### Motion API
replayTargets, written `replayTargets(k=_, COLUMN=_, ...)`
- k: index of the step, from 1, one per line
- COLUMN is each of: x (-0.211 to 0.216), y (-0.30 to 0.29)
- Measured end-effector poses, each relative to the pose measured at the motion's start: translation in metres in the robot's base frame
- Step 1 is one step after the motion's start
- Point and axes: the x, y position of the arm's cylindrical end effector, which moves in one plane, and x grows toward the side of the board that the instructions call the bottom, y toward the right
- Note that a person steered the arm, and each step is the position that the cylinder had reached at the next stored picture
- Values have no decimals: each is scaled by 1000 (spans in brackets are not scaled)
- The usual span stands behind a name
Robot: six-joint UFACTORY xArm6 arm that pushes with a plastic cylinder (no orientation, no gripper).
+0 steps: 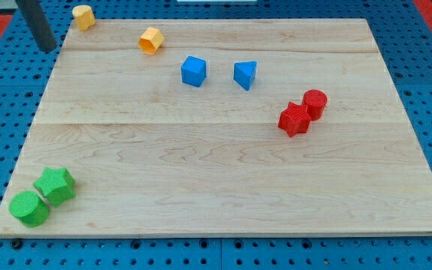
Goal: Move yellow hexagon to the right side of the yellow heart
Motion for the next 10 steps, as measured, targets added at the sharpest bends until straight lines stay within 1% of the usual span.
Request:
replayTargets(k=1, x=-64, y=18)
replayTargets(k=3, x=-67, y=22)
replayTargets(k=4, x=-11, y=74)
replayTargets(k=5, x=32, y=74)
replayTargets(k=6, x=56, y=113)
replayTargets(k=7, x=53, y=205)
replayTargets(k=8, x=-20, y=185)
replayTargets(k=9, x=-49, y=115)
replayTargets(k=10, x=-10, y=123)
